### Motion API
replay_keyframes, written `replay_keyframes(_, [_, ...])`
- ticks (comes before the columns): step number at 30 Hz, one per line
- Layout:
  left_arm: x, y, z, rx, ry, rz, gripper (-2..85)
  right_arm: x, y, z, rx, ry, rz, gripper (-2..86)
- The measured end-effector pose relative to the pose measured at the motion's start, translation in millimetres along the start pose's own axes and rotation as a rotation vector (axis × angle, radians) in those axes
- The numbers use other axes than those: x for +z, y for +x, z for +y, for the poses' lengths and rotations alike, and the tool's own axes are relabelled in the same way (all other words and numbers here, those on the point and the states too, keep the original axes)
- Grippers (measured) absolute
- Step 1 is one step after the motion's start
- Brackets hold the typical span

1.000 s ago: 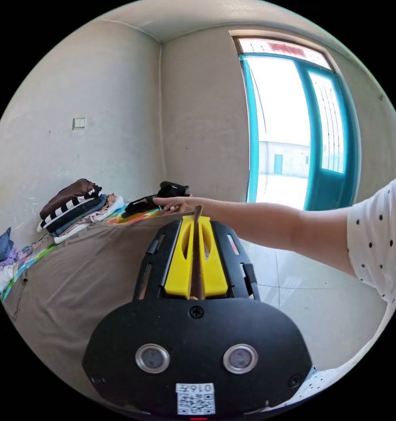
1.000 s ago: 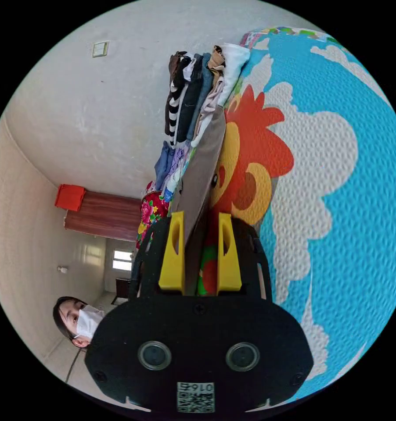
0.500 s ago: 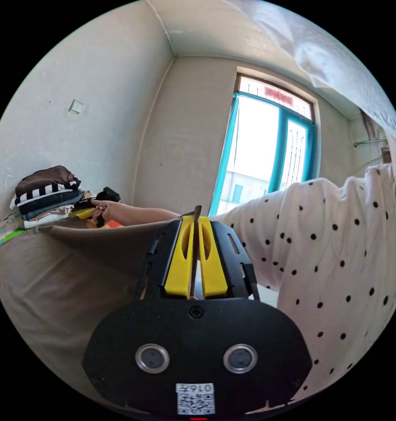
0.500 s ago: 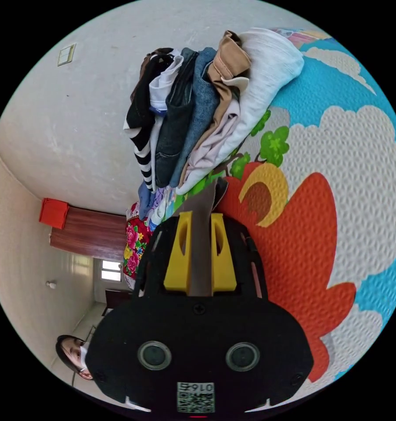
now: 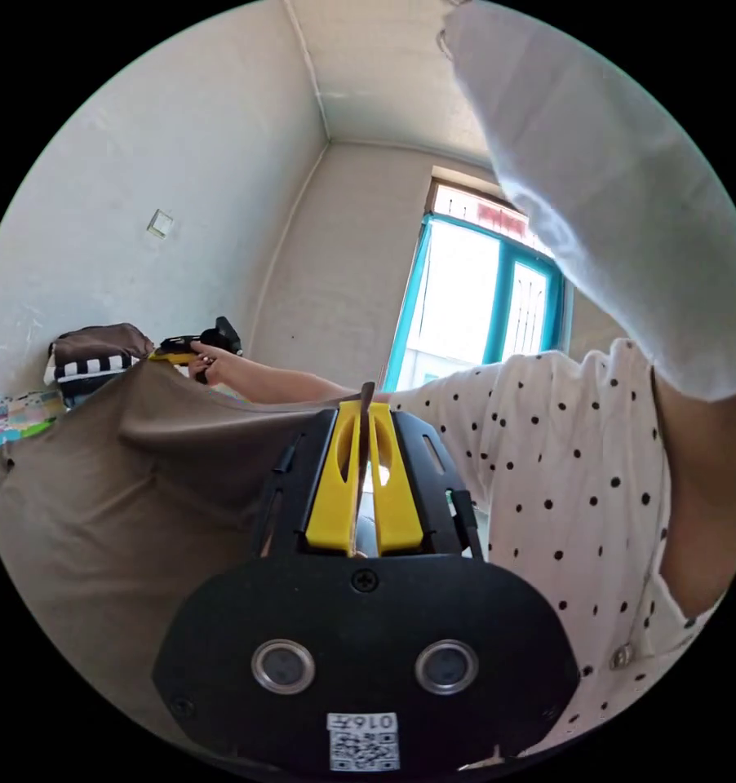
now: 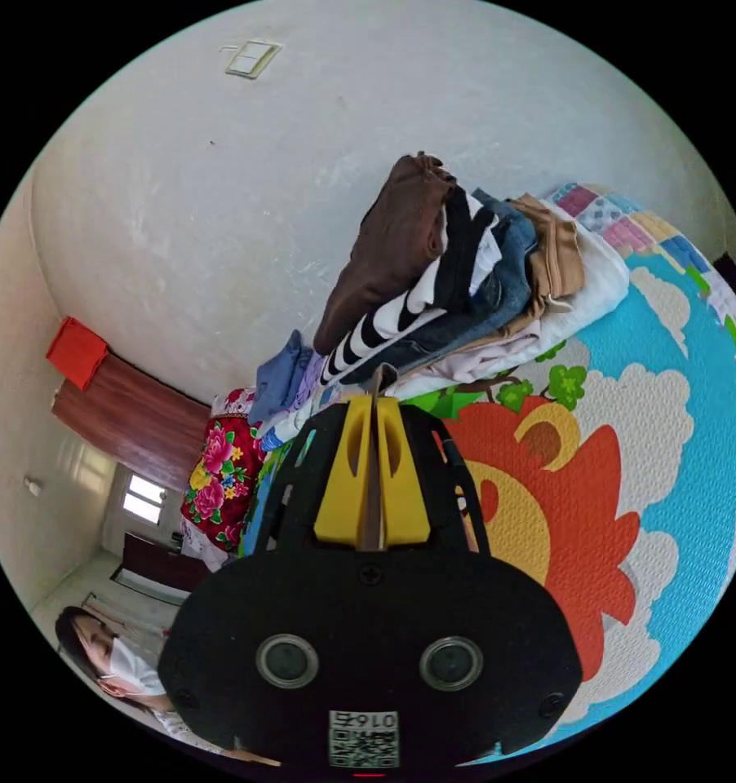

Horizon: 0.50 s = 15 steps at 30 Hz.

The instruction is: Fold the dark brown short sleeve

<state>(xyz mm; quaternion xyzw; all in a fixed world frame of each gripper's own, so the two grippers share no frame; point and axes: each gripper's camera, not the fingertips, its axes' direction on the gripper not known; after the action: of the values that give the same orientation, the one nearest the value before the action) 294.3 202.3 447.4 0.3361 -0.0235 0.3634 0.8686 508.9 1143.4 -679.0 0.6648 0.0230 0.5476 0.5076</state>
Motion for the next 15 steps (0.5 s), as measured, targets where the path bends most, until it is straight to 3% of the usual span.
replay_keyframes(6, [-141.3,2.1,10.8,-0.073,0.101,-0.188,-0.9,27.5,-148.6,-38.6,-0.177,-0.001,0.034,0.4])
replay_keyframes(15, [-327.9,-1.4,51.7,-0.265,0.293,-0.397,-1.0,176.0,-356.8,-79.1,-0.316,-0.136,-0.060,0.2])
